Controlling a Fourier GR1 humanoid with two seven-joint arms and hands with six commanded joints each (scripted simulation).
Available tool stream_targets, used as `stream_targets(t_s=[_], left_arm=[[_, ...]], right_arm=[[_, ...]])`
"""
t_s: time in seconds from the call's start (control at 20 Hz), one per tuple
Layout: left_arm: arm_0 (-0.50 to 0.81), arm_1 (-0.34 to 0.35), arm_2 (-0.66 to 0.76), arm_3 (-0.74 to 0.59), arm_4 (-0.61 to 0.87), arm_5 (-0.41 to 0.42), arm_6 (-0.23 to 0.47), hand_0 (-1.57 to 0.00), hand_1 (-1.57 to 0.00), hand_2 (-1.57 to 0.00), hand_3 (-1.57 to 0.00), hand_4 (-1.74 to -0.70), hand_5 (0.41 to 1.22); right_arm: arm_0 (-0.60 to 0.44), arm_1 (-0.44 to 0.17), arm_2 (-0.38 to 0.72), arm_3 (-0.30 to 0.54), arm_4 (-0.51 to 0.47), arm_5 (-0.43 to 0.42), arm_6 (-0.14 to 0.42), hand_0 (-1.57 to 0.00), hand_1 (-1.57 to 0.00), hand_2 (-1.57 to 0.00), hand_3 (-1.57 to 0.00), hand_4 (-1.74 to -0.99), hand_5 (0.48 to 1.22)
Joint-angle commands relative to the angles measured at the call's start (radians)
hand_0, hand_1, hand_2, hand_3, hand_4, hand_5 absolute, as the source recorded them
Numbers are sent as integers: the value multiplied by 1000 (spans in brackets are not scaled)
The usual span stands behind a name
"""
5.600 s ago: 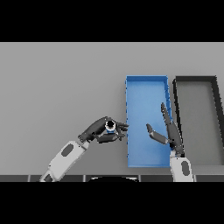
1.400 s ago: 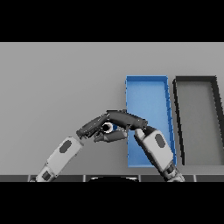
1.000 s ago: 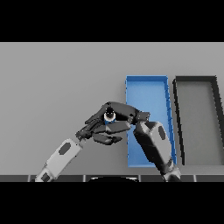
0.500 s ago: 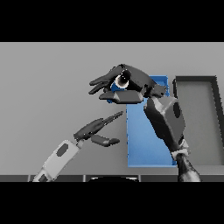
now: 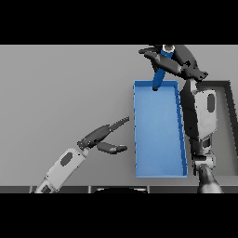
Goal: Pick up the blue pipe and place it into the blue bin.
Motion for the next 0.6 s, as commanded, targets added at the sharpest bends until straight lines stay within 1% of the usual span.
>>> stream_targets(t_s=[0.0, 0.1, 0.2, 0.25, 0.3, 0.35, 0.4, 0.45, 0.5, 0.55], left_arm=[[-2, 4, 0, -9, -1, -1, -5, 1, 1, 1, 1, -825, 461], [2, 16, 6, -21, 4, -4, -17, 1, 1, 1, 1, -828, 462], [9, 21, 2, -21, -1, -5, -19, 1, 1, 1, 1, -827, 464], [6, 20, 4, -19, 2, -6, -17, 1, 1, 1, 1, -826, 466], [0, 18, 8, -15, 4, -5, -12, 1, 1, 1, 1, -825, 468], [0, 9, 3, -9, 0, -2, -8, 1, 1, 1, 1, -828, 469], [9, 14, 1, -16, 0, -3, -15, 1, 1, 1, 1, -827, 470], [0, 11, 1, -13, -1, -5, -10, 1, 1, 1, 1, -829, 470], [2, 16, 2, -15, -1, -6, -11, 1, 1, 1, 1, -828, 470], [7, 16, 0, -13, 0, -8, -14, 1, 1, 1, 1, -826, 470]], right_arm=[[19, -5, -15, 21, 15, -4, 2, -1571, -1571, -1571, -1571, -1499, 1221], [81, 4, -27, 34, 42, -7, 11, -1571, -1571, -1571, -1571, -1499, 1221], [135, 7, -32, 42, 86, -26, 43, -1571, -1571, -1571, -1571, -1499, 1221], [180, 22, -30, 28, 98, -39, 66, -1571, -1571, -1571, -1571, -1499, 1221], [206, 24, -35, 34, 118, -46, 80, -1571, -1571, -1571, -1571, -1499, 1221], [233, 17, -25, 42, 123, -79, 93, -1571, -1571, -1571, -1571, -1499, 1221], [271, 9, -9, 36, 127, -106, 93, -1571, -1571, -1571, -1571, -1499, 1221], [292, -16, 20, 55, 124, -132, 93, -1571, -1571, -1571, -1571, -1499, 1221], [316, -30, 53, 57, 124, -147, 93, -1571, -1571, -1571, -1351, -1548, 1221], [349, -48, 89, 52, 105, -163, 93, -1571, -1571, -1571, -1080, -1586, 1221]])
